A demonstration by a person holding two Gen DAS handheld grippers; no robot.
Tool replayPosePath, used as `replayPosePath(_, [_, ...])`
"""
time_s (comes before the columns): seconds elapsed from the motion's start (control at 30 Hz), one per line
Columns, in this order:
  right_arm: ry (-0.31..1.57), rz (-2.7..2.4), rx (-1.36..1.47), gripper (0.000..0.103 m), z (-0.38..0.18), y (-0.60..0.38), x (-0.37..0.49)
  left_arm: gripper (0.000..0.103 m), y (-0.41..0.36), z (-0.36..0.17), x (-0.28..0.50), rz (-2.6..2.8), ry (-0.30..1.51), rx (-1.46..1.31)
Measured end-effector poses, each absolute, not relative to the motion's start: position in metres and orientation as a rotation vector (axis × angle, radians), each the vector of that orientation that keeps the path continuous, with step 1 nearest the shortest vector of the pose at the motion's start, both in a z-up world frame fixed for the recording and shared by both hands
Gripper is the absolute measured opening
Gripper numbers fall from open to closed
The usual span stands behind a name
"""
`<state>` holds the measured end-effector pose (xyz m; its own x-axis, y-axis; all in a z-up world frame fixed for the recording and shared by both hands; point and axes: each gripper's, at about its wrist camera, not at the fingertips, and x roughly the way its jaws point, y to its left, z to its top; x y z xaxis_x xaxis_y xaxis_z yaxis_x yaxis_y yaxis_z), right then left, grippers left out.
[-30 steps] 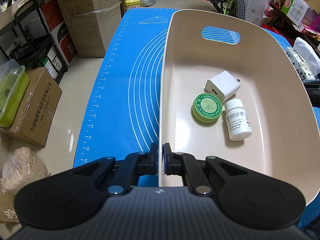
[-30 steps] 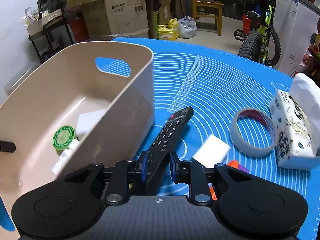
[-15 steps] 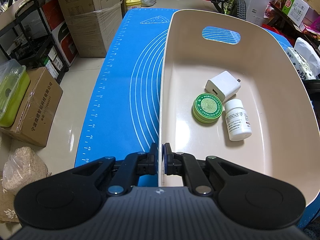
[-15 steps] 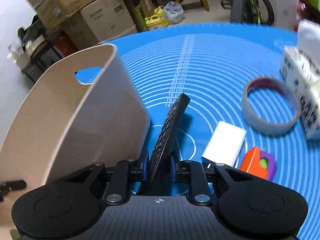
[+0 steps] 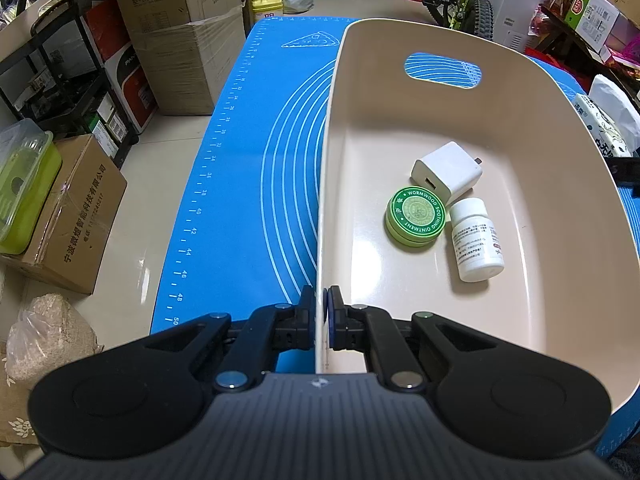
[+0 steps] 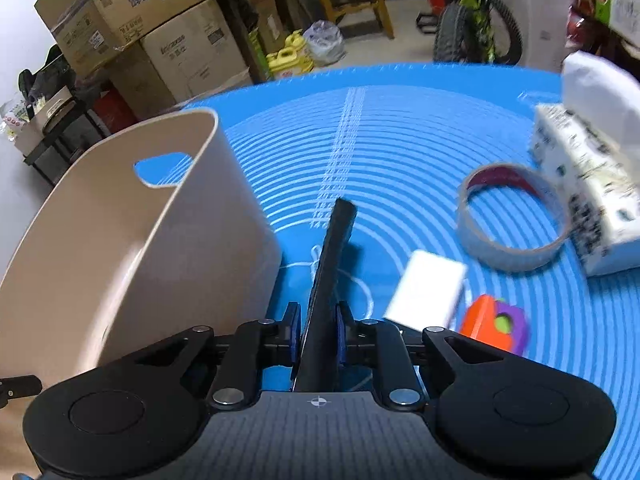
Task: Organize rigid objects
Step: 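Lift the black remote with the right tool and carry it over the bin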
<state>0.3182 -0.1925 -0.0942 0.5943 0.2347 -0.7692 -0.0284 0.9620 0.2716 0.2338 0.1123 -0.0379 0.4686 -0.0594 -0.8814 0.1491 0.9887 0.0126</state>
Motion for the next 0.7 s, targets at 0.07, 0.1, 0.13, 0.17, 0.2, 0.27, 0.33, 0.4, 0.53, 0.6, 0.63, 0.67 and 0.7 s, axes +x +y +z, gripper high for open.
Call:
replayPosePath(0.07, [0.913, 0.133, 0.229, 0.028, -0.088, -0.199, 0.316, 0.01, 0.112, -0.038, 0.234, -0.128, 1.076, 0.091])
replayPosePath(0.1, [0.91, 0.121, 0.225, 0.028, -0.086, -0.201, 0.315, 0.01, 0.112, -0.038, 0.234, -0.127, 1.076, 0.09])
replayPosePath(0.13, [0.907, 0.11, 0.222, 0.028, -0.084, -0.203, 0.314, 0.01, 0.112, -0.038, 0.234, -0.127, 1.076, 0.091])
replayPosePath(0.17, [0.908, 0.1, 0.218, 0.028, -0.083, -0.206, 0.313, 0.01, 0.112, -0.038, 0.234, -0.127, 1.076, 0.091])
replayPosePath(0.2, [0.908, 0.094, 0.215, 0.028, -0.082, -0.209, 0.312, 0.01, 0.112, -0.038, 0.234, -0.127, 1.076, 0.092])
replayPosePath(0.27, [0.894, 0.08, 0.203, 0.028, -0.076, -0.212, 0.308, 0.01, 0.112, -0.038, 0.234, -0.127, 1.076, 0.091])
replayPosePath(0.33, [0.87, 0.074, 0.212, 0.028, -0.067, -0.214, 0.305, 0.01, 0.112, -0.038, 0.234, -0.127, 1.076, 0.092])
replayPosePath(0.4, [0.834, 0.07, 0.21, 0.028, -0.052, -0.218, 0.301, 0.01, 0.112, -0.038, 0.234, -0.127, 1.076, 0.092])
replayPosePath(0.53, [0.768, 0.083, 0.201, 0.028, -0.019, -0.219, 0.294, 0.01, 0.112, -0.038, 0.234, -0.127, 1.077, 0.09])
replayPosePath(0.6, [0.736, 0.097, 0.206, 0.028, -0.003, -0.218, 0.291, 0.01, 0.112, -0.038, 0.234, -0.127, 1.076, 0.093])
replayPosePath(0.63, [0.721, 0.105, 0.206, 0.028, 0.004, -0.215, 0.288, 0.01, 0.112, -0.038, 0.234, -0.126, 1.076, 0.093])
replayPosePath(0.67, [0.704, 0.115, 0.203, 0.028, 0.012, -0.213, 0.285, 0.01, 0.112, -0.038, 0.234, -0.126, 1.076, 0.093])
replayPosePath(0.7, [0.689, 0.125, 0.199, 0.028, 0.019, -0.209, 0.283, 0.01, 0.112, -0.038, 0.234, -0.126, 1.076, 0.093])
